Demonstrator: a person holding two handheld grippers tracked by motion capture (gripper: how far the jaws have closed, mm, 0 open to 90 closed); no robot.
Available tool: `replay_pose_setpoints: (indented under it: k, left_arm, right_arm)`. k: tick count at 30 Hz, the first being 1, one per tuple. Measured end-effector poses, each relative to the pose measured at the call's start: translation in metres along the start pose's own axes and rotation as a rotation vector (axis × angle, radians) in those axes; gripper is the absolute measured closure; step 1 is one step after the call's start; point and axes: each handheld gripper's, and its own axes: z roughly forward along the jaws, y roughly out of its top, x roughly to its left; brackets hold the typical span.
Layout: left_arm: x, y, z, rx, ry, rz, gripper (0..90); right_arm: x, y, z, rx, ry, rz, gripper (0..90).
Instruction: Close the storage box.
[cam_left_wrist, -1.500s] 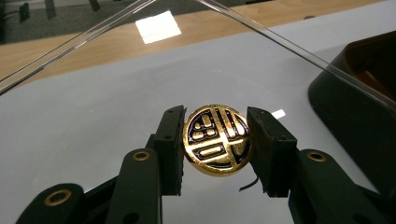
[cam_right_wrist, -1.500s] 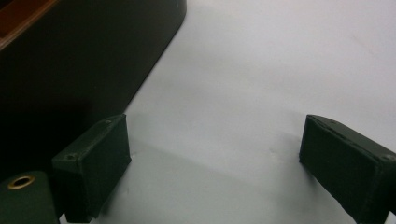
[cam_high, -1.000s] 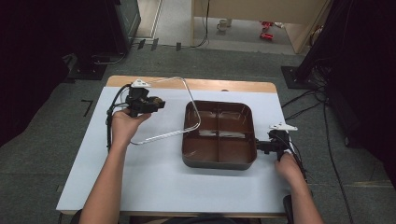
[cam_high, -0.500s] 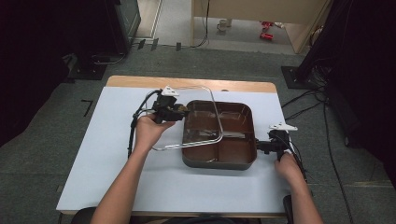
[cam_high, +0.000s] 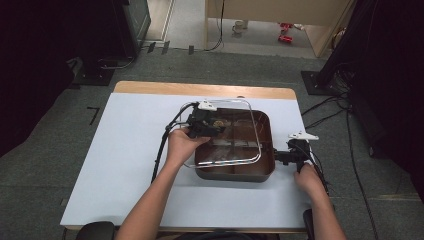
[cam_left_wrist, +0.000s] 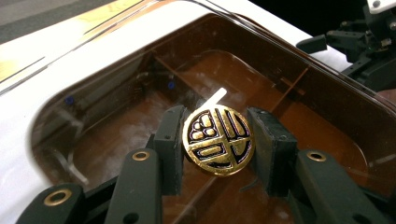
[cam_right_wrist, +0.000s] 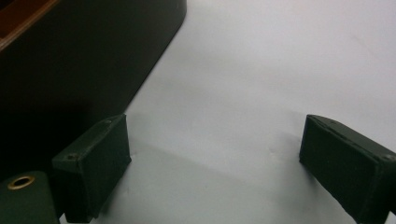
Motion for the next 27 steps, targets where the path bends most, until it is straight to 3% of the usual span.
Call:
replay_pose_setpoints:
  k: [5,12,16,21,27]
  left_arm:
    - [-0.015,0.003,0.018,0.033,-0.021,0.03,59.1]
    - [-0.023,0.004,0.033,0.044,-0.033,0.027,59.1]
    - [-0.03,0.005,0.04,0.058,-0.028,0.057,59.1]
    - [-0.031,0.007,0.046,0.07,-0.038,0.077,59.1]
    - [-0.03,0.007,0.047,0.068,-0.055,0.071,59.0]
  right_arm:
    - [0.0,0.0,0.0,-0.001,0.0,-0.001,8.2]
    - [0.0,0.0,0.0,0.0,0.0,-0.001,8.2]
    - [0.0,0.0,0.0,0.0,0.0,-0.001,8.2]
    - [0.0,0.0,0.0,0.0,0.0,-0.002,8.2]
    - [0.0,0.0,0.0,0.0,0.0,-0.003,8.2]
